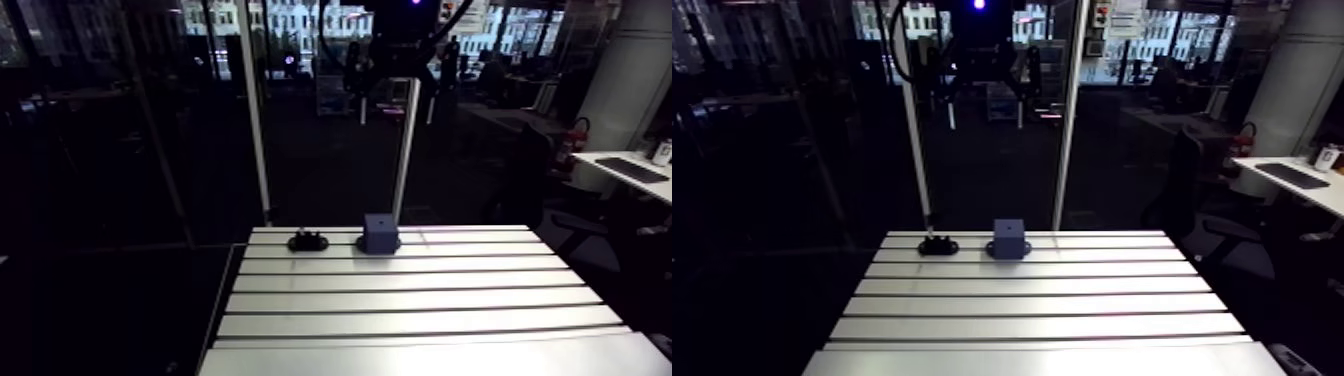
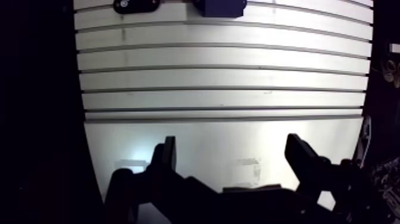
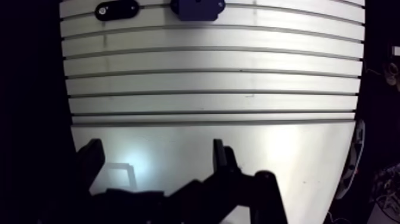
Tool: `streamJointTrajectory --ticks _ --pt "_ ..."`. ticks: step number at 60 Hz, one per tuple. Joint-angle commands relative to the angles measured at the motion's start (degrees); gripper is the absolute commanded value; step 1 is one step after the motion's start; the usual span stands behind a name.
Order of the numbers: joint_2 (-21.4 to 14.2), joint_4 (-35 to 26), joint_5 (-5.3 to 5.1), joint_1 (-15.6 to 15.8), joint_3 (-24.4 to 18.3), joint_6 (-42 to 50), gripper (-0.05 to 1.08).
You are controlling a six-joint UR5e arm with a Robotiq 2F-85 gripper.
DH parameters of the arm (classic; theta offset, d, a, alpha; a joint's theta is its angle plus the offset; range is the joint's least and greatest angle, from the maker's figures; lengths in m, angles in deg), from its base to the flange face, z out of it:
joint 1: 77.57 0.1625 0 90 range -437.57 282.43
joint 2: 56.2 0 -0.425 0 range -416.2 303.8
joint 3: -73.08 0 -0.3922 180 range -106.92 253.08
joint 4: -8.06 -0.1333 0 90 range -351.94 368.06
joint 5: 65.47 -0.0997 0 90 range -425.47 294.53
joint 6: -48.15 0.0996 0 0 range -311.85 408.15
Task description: Pick up the M10 bolt and insert it into the hole until fully seated.
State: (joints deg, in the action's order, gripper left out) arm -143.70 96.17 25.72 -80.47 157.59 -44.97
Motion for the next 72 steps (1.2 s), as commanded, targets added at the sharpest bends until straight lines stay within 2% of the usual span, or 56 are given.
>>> streamJointTrajectory --ticks 1,43,59,72 --pt "1.8 -0.4 0.00 2.6 -3.0 0.0 0.01" --pt "2.1 0.2 0.09 3.0 -1.8 0.4 0.01" --pt "4.1 6.6 -0.18 4.7 -0.3 0.8 0.01" --pt "7.6 13.3 -0.01 7.7 0.8 2.8 0.01"
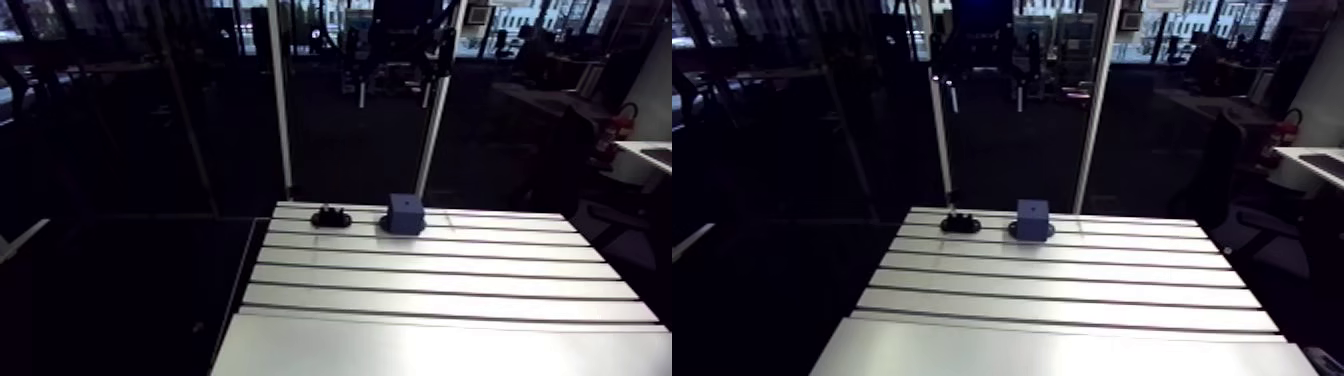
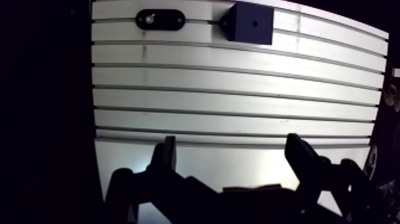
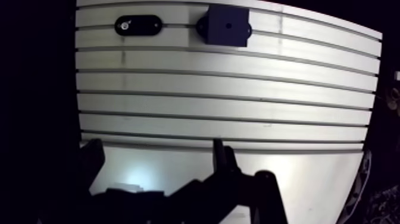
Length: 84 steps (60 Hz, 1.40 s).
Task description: Pick up the M10 bolt and insert it into the hole until fully seated.
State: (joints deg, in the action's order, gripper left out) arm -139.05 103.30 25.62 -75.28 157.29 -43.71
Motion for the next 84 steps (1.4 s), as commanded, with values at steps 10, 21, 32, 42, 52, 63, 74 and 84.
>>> streamJointTrajectory --ticks 10,21,32,42,52,63,74,84 --pt "6.2 11.5 0.38 4.9 1.8 3.1 0.01" --pt "8.6 16.4 0.70 5.9 3.5 4.7 0.01" --pt "11.9 24.3 0.88 6.4 5.4 5.3 0.01" --pt "15.1 27.0 1.32 7.5 5.6 8.6 0.01" --pt "17.3 28.5 1.25 8.5 5.7 9.9 0.01" --pt "19.5 30.5 2.33 9.5 5.4 12.9 0.01" --pt "20.8 32.8 4.14 10.6 5.3 15.1 0.01" --pt "21.5 34.0 4.06 10.9 5.1 16.0 0.01"
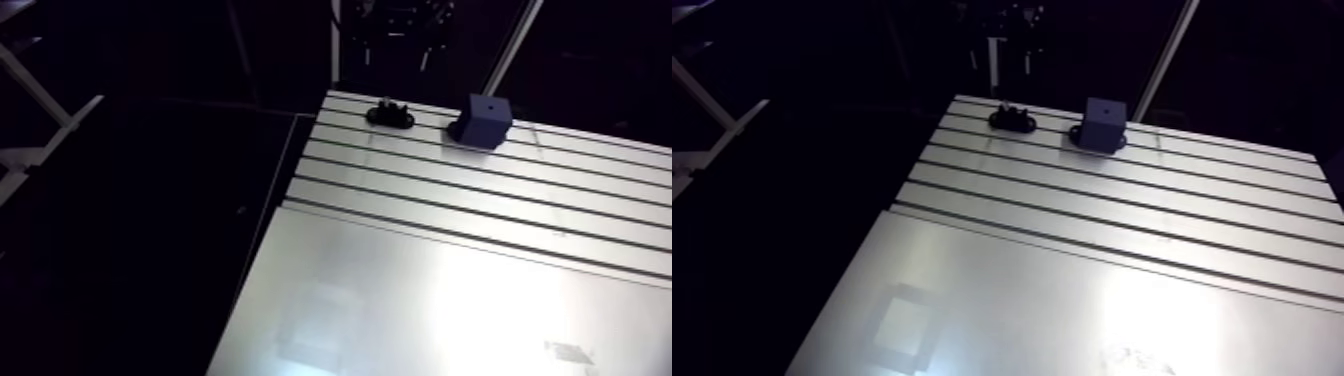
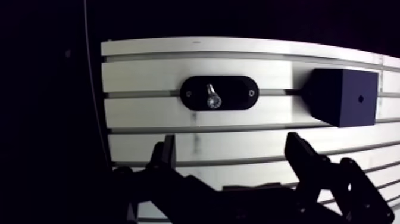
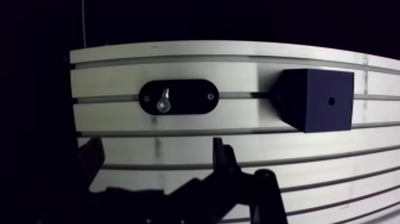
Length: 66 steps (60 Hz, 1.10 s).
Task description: Pick up the M10 bolt and insert it into the hole until fully seated.
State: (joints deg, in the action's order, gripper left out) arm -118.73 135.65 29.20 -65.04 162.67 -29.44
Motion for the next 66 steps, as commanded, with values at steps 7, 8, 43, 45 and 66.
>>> streamJointTrajectory --ticks 7,8,43,45,66 --pt "1.7 1.7 0.39 0.6 -0.5 1.9 0.01" --pt "1.8 1.6 0.39 0.6 -0.6 1.9 0.02" --pt "5.3 1.6 -0.14 0.6 -2.4 2.6 0.36" --pt "5.5 1.6 -0.14 0.6 -2.4 2.6 0.36" --pt "6.8 1.4 -0.05 0.6 -3.1 2.6 0.38"
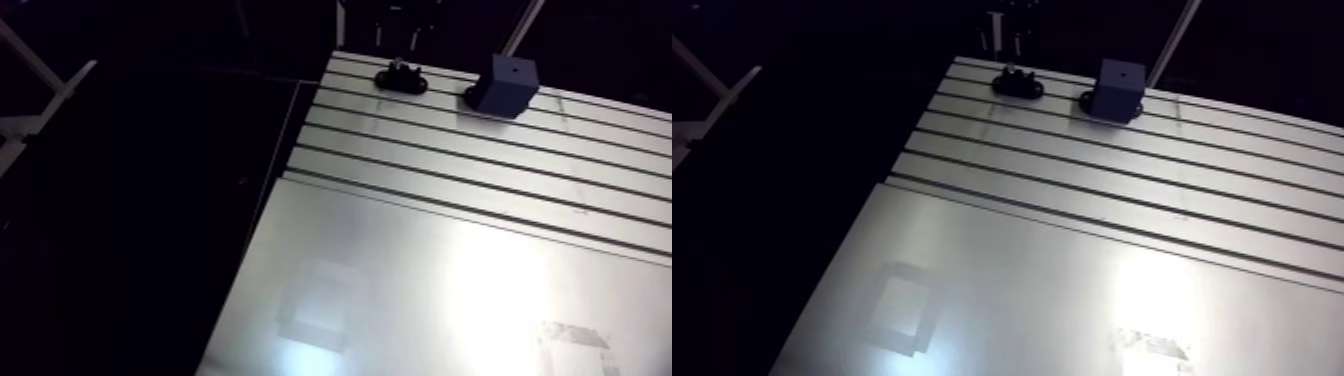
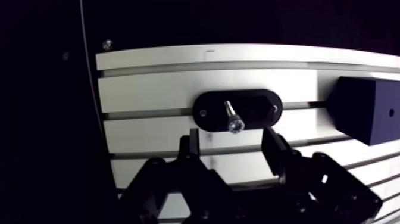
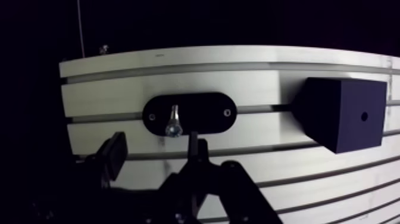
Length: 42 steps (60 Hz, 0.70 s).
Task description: Pick up the M10 bolt and insert it into the hole until fully seated.
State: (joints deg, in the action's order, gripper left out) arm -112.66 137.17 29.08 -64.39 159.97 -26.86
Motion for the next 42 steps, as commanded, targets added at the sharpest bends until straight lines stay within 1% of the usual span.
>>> streamJointTrajectory --ticks 1,9,42 --pt "0.8 -0.1 0.07 0.0 -0.4 0.0 0.38" --pt "1.4 -0.1 0.24 0.0 -0.4 0.0 0.38" --pt "2.5 -0.1 0.25 -0.2 -0.4 -0.3 0.40"
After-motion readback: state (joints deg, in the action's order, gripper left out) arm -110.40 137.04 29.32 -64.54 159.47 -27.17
